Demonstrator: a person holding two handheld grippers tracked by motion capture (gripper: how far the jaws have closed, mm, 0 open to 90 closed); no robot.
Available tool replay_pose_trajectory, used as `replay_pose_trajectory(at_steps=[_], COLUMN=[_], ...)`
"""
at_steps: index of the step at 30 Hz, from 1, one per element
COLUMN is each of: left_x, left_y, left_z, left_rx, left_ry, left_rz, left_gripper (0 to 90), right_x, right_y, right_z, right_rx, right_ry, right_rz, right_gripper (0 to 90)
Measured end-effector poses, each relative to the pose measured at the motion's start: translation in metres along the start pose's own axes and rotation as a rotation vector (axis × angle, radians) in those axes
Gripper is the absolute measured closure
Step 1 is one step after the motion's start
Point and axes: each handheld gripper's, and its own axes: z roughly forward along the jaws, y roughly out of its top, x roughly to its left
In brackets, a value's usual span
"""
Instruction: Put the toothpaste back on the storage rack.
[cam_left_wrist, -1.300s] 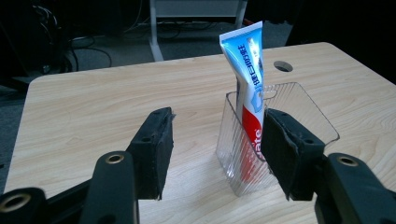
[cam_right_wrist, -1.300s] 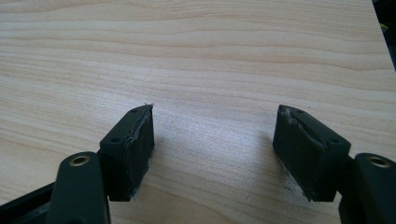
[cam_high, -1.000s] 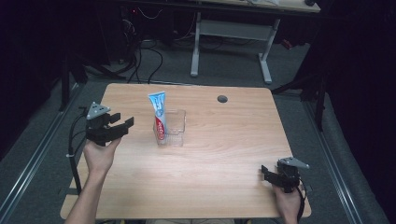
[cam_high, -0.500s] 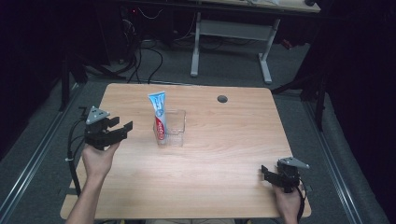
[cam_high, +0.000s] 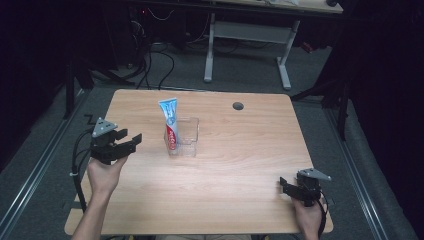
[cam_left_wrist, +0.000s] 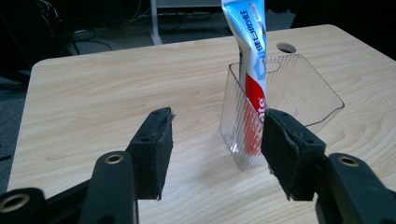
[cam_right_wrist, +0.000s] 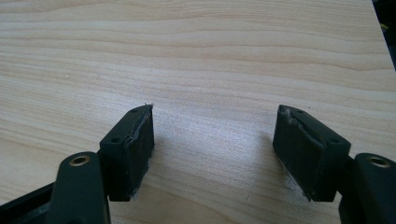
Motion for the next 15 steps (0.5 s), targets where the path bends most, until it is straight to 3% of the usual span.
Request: replay_pose_trajectory(at_steps=[15], left_x=[-0.001], left_y=[-0.012], left_z=[0.0], left_rx=[0.026], left_ry=[0.001], left_rz=[0.006], left_gripper=[42.0], right_x=[0.0], right_y=[0.0], right_z=[0.0], right_rx=[0.0], right_ry=[0.001], right_rz=[-0.002], right_gripper=[29.4])
